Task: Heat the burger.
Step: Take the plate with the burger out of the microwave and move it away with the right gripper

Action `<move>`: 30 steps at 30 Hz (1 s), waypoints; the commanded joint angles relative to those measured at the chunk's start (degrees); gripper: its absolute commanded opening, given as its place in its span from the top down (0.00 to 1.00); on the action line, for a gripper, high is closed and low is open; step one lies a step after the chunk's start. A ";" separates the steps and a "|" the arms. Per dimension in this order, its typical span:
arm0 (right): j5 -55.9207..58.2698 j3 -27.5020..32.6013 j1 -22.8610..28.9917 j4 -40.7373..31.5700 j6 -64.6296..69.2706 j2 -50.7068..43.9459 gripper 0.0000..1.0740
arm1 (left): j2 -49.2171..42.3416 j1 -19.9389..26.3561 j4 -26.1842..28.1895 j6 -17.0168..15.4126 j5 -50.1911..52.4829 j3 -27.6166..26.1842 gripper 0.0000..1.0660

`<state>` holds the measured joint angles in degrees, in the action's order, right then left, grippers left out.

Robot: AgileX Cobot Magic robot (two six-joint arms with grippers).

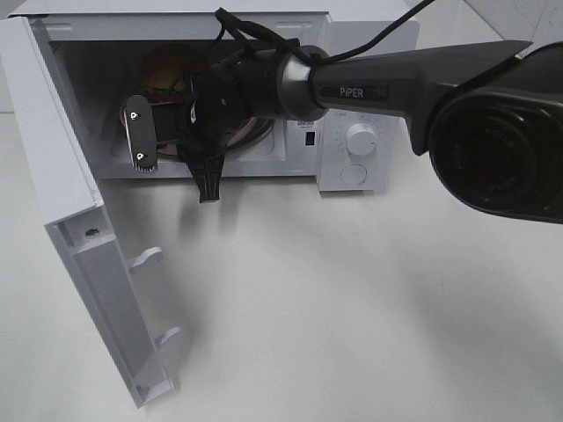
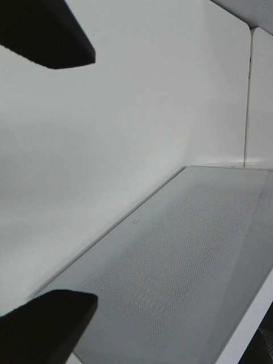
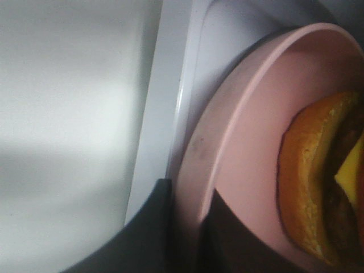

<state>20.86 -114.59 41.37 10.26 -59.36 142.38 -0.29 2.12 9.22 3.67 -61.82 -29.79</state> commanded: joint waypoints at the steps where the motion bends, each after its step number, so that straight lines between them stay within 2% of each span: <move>1: 3.61 -0.17 0.80 -0.11 -3.84 -1.32 1.00 | -0.23 0.17 0.34 -0.11 0.57 0.17 0.08; 10: 2.58 1.83 0.80 1.20 -3.95 -5.44 1.00 | -0.23 0.17 0.34 -0.11 0.57 0.17 0.08; 30: -14.21 25.95 0.69 3.95 -4.01 -19.77 1.00 | -0.23 0.17 0.34 -0.11 0.57 0.17 0.08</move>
<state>12.32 -90.64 42.06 13.06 -62.57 125.94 -0.29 2.12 9.22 3.67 -61.82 -29.79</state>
